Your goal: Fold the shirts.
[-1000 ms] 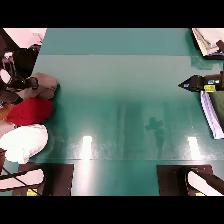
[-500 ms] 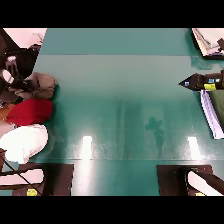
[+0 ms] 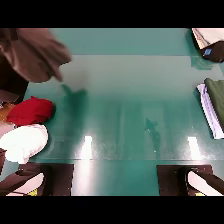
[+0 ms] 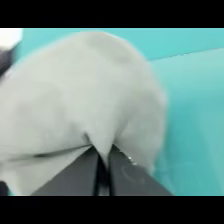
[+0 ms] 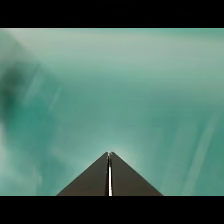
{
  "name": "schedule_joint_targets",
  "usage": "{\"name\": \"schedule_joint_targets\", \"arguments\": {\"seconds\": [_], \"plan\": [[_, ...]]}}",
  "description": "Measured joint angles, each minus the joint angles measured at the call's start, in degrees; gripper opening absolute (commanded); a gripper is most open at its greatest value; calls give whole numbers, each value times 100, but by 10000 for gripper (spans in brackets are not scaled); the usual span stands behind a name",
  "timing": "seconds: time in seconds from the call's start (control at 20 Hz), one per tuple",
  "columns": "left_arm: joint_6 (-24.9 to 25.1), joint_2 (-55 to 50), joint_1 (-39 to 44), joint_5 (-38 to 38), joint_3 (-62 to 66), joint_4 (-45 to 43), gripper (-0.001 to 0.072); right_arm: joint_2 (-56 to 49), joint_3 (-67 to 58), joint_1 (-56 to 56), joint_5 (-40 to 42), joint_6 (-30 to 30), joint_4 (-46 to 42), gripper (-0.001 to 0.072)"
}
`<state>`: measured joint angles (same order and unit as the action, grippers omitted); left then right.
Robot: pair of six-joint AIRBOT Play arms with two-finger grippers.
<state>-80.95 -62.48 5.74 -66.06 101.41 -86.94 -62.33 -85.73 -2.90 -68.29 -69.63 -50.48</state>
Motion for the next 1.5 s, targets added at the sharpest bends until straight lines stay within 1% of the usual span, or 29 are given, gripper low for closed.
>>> {"name": "schedule_joint_targets", "arguments": {"seconds": [0.2,0.35,0.45,0.5,0.55,0.6,0.65,0.75,0.85,0.95,1.05,1.15,1.25,1.35,1.5], "plan": [[131,79,1410,-568,442,76,26,2,-378,2,55,2,-2,16],[160,-251,2282,-787,413,105,26,-7,-466,2,-46,2,-4,15],[177,-584,2662,-826,269,162,29,-7,-492,0,-140,2,-4,16],[179,-807,2809,-835,146,247,236,-7,-498,2,-199,2,-7,16],[181,-1038,2911,-813,2,376,651,-7,-505,2,-245,2,-7,16],[186,-1241,2979,-721,-133,509,699,-7,-509,2,-293,2,-7,16],[184,-1453,3032,-675,-254,612,667,-7,-511,2,-334,2,-9,15],[192,-1805,3056,-671,-420,667,668,-7,-514,2,-396,2,-11,16],[195,-1934,2900,-732,-509,555,667,-7,-516,2,-437,2,-20,16],[195,-1864,2542,-850,-551,350,667,-7,-516,0,-457,2,-37,16],[146,-1744,2026,-973,-654,321,667,-9,-516,2,-481,2,-48,16],[120,-1635,1484,-990,-951,682,667,-11,-516,2,-481,2,-50,16],[208,-1576,1067,-925,-1443,1244,667,-13,-516,2,-485,2,-52,16],[452,-1561,765,-551,-2041,1801,667,-13,-516,2,-492,2,-55,16],[975,-1609,649,273,-2549,2660,667,-15,-516,2,-498,2,-57,16]]}}
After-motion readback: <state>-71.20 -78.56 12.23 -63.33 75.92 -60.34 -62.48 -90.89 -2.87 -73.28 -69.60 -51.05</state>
